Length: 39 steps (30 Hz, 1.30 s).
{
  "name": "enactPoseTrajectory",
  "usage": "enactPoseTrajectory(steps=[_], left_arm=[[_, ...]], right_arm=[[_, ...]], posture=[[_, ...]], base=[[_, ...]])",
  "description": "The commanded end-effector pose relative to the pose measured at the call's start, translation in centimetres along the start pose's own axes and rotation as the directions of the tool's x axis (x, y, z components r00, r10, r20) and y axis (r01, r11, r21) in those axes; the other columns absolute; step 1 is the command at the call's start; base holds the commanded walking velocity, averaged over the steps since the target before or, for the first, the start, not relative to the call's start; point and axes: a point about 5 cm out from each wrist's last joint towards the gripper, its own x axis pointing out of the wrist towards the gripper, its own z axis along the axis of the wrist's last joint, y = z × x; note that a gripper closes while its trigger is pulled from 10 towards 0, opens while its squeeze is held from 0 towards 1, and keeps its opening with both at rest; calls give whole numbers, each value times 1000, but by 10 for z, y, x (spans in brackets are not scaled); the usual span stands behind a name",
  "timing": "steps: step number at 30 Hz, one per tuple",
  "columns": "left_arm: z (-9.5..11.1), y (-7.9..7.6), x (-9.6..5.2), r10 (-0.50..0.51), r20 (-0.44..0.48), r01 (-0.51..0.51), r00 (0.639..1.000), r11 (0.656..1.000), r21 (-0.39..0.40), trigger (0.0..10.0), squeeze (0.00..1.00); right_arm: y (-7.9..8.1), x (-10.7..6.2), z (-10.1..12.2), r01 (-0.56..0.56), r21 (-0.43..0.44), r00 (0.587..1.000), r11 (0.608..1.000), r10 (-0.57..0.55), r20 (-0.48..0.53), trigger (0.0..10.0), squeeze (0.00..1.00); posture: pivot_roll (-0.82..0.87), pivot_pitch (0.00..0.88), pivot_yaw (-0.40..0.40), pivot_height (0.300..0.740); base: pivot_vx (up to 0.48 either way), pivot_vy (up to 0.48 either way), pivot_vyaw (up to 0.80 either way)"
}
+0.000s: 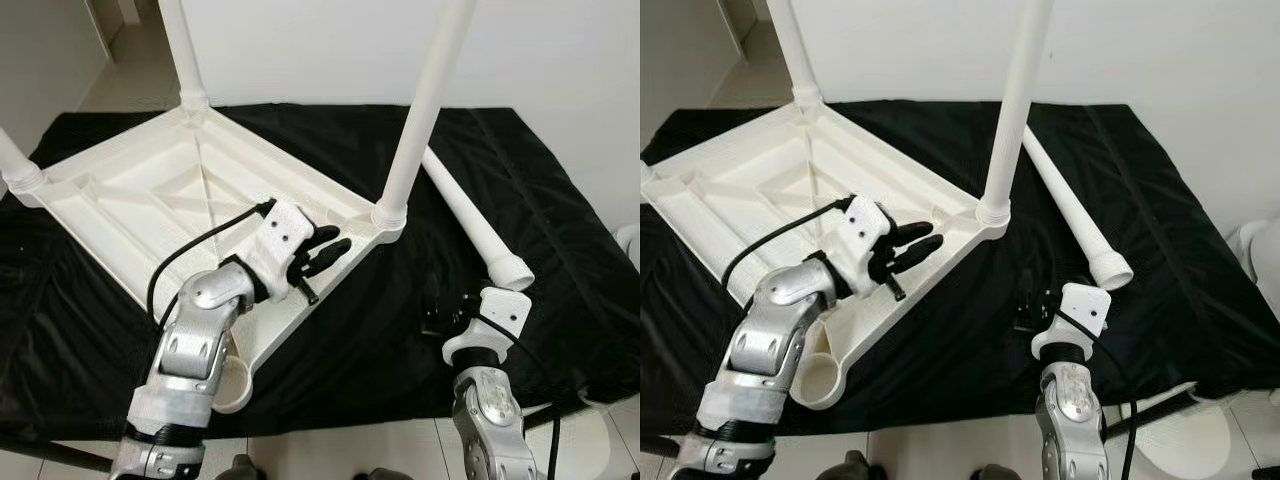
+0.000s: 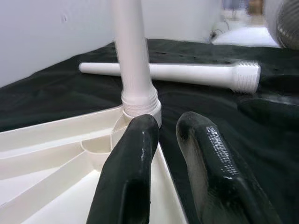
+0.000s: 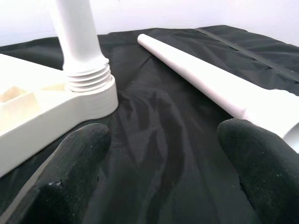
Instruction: Building children table
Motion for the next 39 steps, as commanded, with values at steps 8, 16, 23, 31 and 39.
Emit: enactPoseTrajectory(steps=[8,16,23,31,39], left_arm=[[-15,27,-26,-130,-109,139,985,987,80,10000,0],[-29,54,-45,-47,-212,78,976,987,137,10000,0],[-40,85,-66,55,-298,-3,953,985,174,10000,0],[-55,101,-88,168,-456,-24,874,952,305,10000,0],[-60,110,-101,227,-480,-47,847,933,357,10000,0]], right_arm=[[-2,1,-3,11,-12,1000,1000,-11,-1,10000,0],[-2,2,-3,13,-13,1000,1000,-13,2,10000,0],[-2,3,-3,11,-19,1000,1000,-11,5,10000,0],[-4,4,-3,6,-26,1000,1000,-6,7,10000,0],[-3,7,-3,-12,-29,1000,1000,12,10,10000,0]], posture=[[-25,0,36,740],[-24,0,38,740],[-25,0,38,740],[-17,0,30,740],[-3,0,12,740]], base=[[0,0,0],[0,0,0],[0,0,0],[0,0,0],[0,0,0]])
